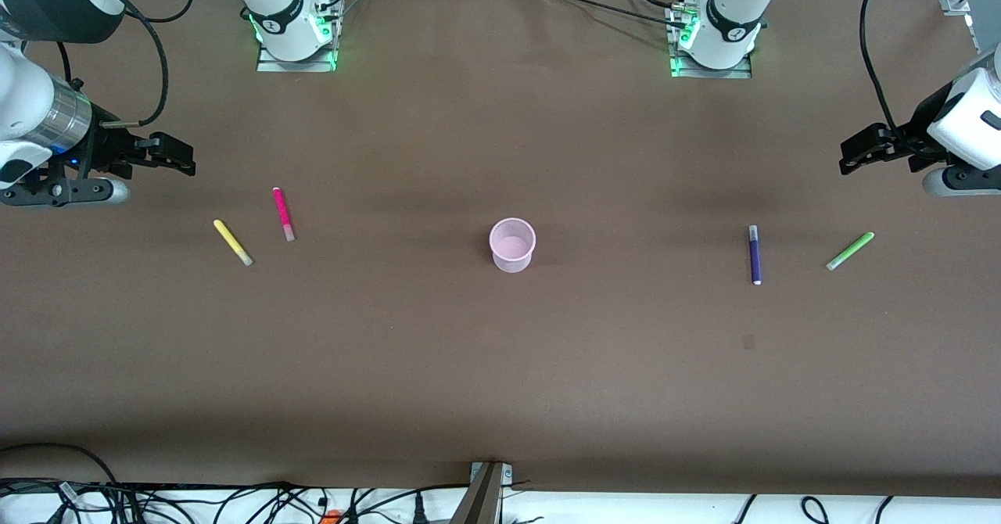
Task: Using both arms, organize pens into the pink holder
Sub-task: 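Lower both grippers onto the pink and purple markers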
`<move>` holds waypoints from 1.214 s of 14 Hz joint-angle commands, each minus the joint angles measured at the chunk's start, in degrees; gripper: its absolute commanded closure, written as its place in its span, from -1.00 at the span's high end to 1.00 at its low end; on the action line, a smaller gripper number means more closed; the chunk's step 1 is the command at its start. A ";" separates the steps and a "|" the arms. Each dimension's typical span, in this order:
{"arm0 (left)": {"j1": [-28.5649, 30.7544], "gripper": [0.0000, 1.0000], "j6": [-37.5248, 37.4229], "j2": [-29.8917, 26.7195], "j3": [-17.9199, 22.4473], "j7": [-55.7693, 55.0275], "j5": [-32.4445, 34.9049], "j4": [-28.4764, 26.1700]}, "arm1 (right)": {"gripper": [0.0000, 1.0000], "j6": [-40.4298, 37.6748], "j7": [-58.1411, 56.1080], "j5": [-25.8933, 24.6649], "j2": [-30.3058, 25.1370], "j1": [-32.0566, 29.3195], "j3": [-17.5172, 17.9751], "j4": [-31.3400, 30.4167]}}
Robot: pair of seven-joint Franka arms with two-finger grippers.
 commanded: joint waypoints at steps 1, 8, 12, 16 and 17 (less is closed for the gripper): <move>-0.23 1.00 -1.45 1.03 -0.01 -0.66 0.77 2.12 | 0.99 -0.69 0.39 0.35 -0.24 -0.01 -0.06 0.62; -0.14 1.00 -1.53 1.29 0.08 -0.74 0.94 2.12 | 0.99 -0.42 0.65 -0.18 0.02 -0.01 0.03 0.62; 1.09 1.00 -5.47 5.33 0.61 -0.92 -1.43 2.03 | 0.99 -0.69 -0.31 0.43 1.78 0.16 0.11 -0.43; 1.44 1.00 -6.46 11.91 0.69 0.66 -1.26 3.95 | 0.99 0.71 -0.84 0.35 3.27 0.34 0.20 -4.99; 1.96 1.00 -5.76 14.80 0.78 2.84 -1.25 3.96 | 0.99 2.98 -1.97 0.35 3.18 0.34 0.12 -7.88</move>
